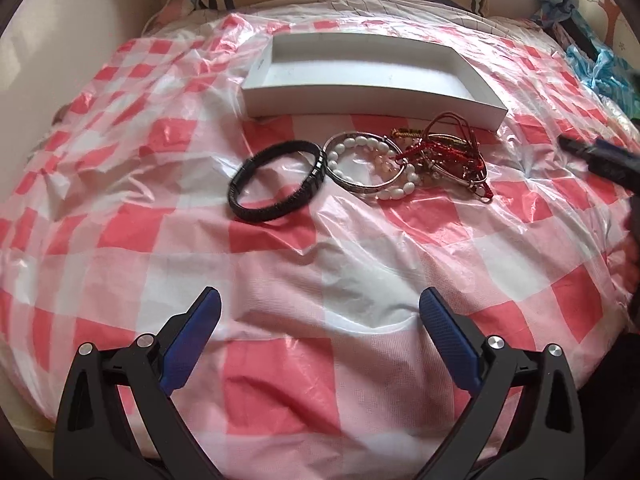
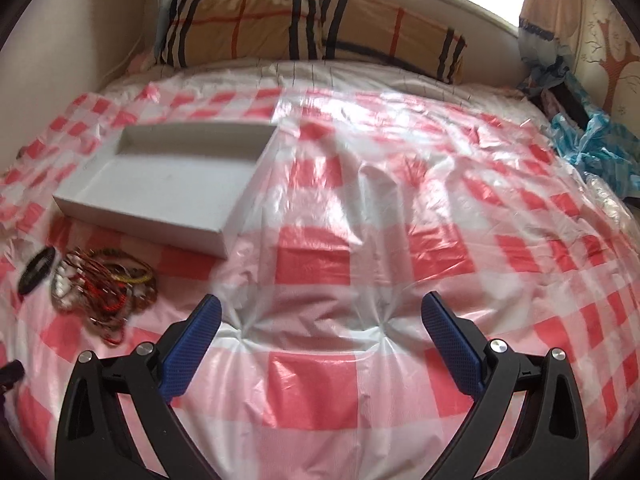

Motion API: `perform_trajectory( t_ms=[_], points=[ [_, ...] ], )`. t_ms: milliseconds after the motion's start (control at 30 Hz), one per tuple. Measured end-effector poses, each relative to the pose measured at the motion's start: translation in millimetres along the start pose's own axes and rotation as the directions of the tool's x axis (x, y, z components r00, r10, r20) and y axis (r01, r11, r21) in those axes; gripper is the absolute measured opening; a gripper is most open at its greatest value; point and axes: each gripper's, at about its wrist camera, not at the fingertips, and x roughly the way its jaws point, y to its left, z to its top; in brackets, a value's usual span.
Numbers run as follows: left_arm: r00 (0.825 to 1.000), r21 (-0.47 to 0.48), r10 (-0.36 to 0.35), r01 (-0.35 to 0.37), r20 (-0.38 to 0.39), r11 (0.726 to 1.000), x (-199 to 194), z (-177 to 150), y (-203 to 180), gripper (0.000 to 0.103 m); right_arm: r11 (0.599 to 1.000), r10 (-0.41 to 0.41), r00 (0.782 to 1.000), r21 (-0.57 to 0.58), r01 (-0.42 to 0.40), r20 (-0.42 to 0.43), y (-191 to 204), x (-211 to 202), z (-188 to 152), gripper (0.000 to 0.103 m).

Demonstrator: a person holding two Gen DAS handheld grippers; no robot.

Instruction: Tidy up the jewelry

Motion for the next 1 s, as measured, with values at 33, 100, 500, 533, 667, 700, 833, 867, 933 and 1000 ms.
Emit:
perform_trajectory(
  t_ms=[33,100,500,533,667,700,833,867,933,1000],
  points=[
    [1.0,-0.001,0.004,-0.004,0.005,1.0,-9.1,0.9,0.4,0.096,1.0,0.019,1.0,0.019,-0.02,0.017,2.2,-15.4,0.4,0.096],
    [0.998,-0.02,-0.019,0.02,0.054,1.0,-32.0,2.6,2.0,0.095,0.998,0.06,0.997,0.011,-0.06,0.043,15.6,-52.3,-6.6,0.096],
    [0.988,-0.067,-0.013,0.024,0.152,0.997,-98.4,-49.6,25.1,0.096,0.998,0.069,0.997,-0.016,-0.069,0.024,81.8,-153.5,-72.4,0.096],
    [0.989,-0.068,-0.012,0.022,0.147,0.997,-98.1,-55.9,26.2,0.096,0.998,0.069,0.997,-0.008,-0.069,0.025,82.2,-155.1,-75.6,0.096],
    [0.987,-0.073,-0.025,0.037,0.159,0.997,-101.1,-68.0,25.2,0.096,0.999,0.026,0.999,-0.037,-0.025,0.048,90.6,-162.1,-81.2,0.096],
    [0.982,-0.059,-0.013,0.025,0.188,0.998,-104.1,-69.5,20.6,0.095,0.999,0.012,0.999,-0.043,-0.01,0.046,91.8,-160.7,-81.5,0.096],
    [0.974,0.019,0.041,-0.047,0.225,0.999,-101.3,-72.7,-4.0,0.096,1.0,0.019,0.999,-0.02,-0.018,0.038,84.2,-158.2,-83.0,0.096],
    [0.97,0.039,0.05,-0.061,0.236,0.997,-102.2,-73.2,-9.9,0.096,1.0,0.026,0.999,-0.008,-0.026,0.033,81.5,-156.8,-83.1,0.096],
    [0.963,0.095,0.065,-0.092,0.26,0.991,-102.7,-75.8,-22.6,0.096,0.999,0.038,0.999,0.008,-0.038,0.018,78.7,-153.7,-83.0,0.096],
    [0.962,0.115,0.06,-0.093,0.266,0.989,-103.2,-76.5,-27.5,0.096,0.999,0.044,0.999,0.014,-0.044,0.009,78.1,-151.5,-82.9,0.096]
  ],
)
